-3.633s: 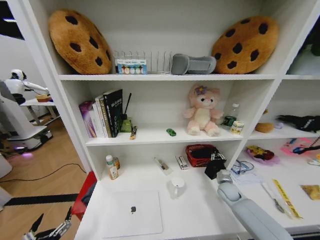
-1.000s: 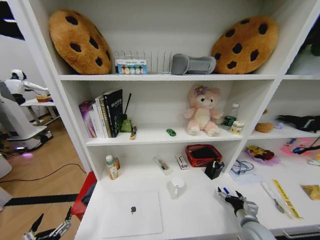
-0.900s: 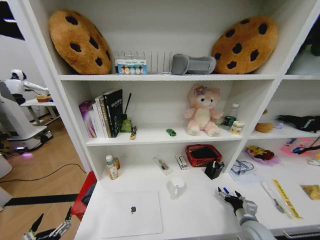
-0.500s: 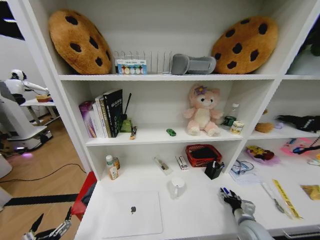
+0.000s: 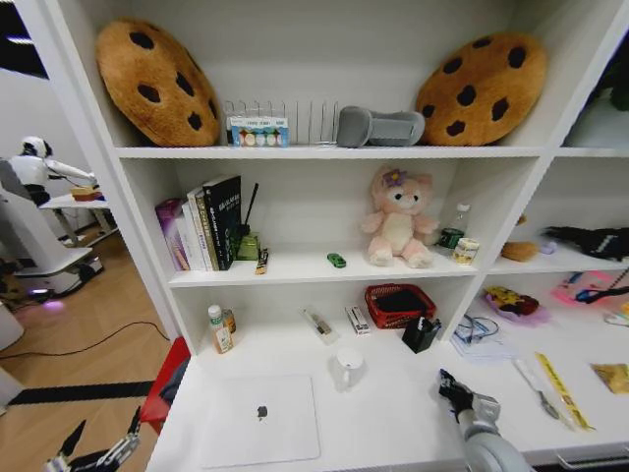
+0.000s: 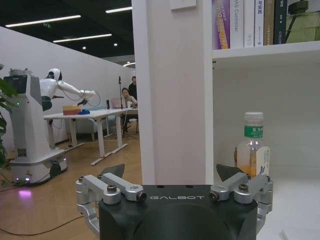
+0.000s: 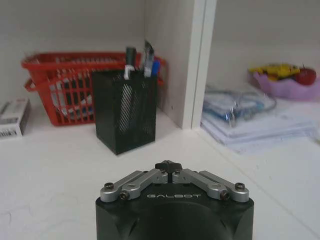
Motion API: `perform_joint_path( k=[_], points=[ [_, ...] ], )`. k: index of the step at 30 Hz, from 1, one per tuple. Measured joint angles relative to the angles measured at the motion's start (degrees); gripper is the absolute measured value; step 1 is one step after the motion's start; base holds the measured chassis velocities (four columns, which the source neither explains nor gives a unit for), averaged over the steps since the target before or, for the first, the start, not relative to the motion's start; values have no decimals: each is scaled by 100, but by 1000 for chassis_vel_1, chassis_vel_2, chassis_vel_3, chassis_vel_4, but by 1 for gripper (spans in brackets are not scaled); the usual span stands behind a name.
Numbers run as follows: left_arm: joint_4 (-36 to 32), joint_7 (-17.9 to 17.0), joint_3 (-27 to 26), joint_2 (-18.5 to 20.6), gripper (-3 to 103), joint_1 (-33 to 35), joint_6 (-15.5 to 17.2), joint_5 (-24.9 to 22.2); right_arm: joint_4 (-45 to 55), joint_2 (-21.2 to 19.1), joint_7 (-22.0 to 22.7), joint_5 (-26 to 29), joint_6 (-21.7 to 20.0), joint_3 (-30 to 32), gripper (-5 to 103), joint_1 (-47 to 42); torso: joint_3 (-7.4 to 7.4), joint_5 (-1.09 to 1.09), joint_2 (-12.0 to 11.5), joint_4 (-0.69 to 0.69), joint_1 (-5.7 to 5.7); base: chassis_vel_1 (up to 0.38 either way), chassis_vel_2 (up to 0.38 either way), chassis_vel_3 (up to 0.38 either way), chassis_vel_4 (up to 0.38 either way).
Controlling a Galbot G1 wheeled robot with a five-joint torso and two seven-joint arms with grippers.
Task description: Organize the objects on the table.
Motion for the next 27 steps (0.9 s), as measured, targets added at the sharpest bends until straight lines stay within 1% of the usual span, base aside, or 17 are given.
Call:
perform_joint_path(
  k=[1,4,5,9,11,12,14,15,17,18,21,22,24,26,27],
  points=[
    [0,0,0,0,100,0,0,0,30,76,-138,-588,293,84,0,-11,0,-3,0,1,0,0,0,0,0],
    [0,0,0,0,100,0,0,0,244,153,-99,-607,248,136,0,-59,0,-1,0,1,0,0,0,0,0],
    [0,0,0,0,100,0,0,0,303,190,-77,-631,225,148,0,-78,0,-4,0,2,0,0,0,0,0],
    [0,0,0,0,100,0,0,0,359,261,-34,-704,220,155,0,-143,0,-3,0,2,0,0,0,0,0],
    [0,0,0,0,100,0,0,0,414,324,70,-479,141,190,-1,-195,0,-3,0,1,0,0,0,0,0],
    [0,0,0,0,100,0,0,0,414,324,70,-479,141,190,-1,-195,0,-3,0,1,0,0,0,0,0],
    [0,0,0,0,100,0,0,0,445,396,217,-115,28,260,9,-219,0,-2,0,1,0,0,0,0,0],
    [0,0,0,0,100,0,0,0,445,396,217,-115,28,260,9,-219,0,-2,0,1,0,0,0,0,0],
    [0,0,0,0,100,0,0,0,481,440,330,224,-88,373,20,-241,0,-3,0,1,0,0,0,0,0],
    [0,0,0,0,100,0,0,0,481,440,330,224,-88,373,20,-241,0,-3,0,1,0,0,0,0,0],
    [0,0,0,0,100,0,0,0,488,455,446,553,-257,488,37,-234,-1,-3,0,1,0,0,0,0,0],
    [0,0,0,0,100,0,0,0,488,455,446,553,-257,488,37,-234,-1,-3,0,1,0,0,0,0,0],
    [0,0,0,0,100,0,0,0,463,442,474,662,-313,508,47,-231,0,-3,0,1,0,0,0,0,0],
    [0,0,0,0,100,0,0,0,450,438,489,711,-338,513,47,-225,0,-3,0,1,0,0,0,0,0],
    [0,0,0,0,100,0,0,0,423,433,514,777,-373,518,58,-211,0,-3,0,1,0,0,0,0,0]
  ],
)
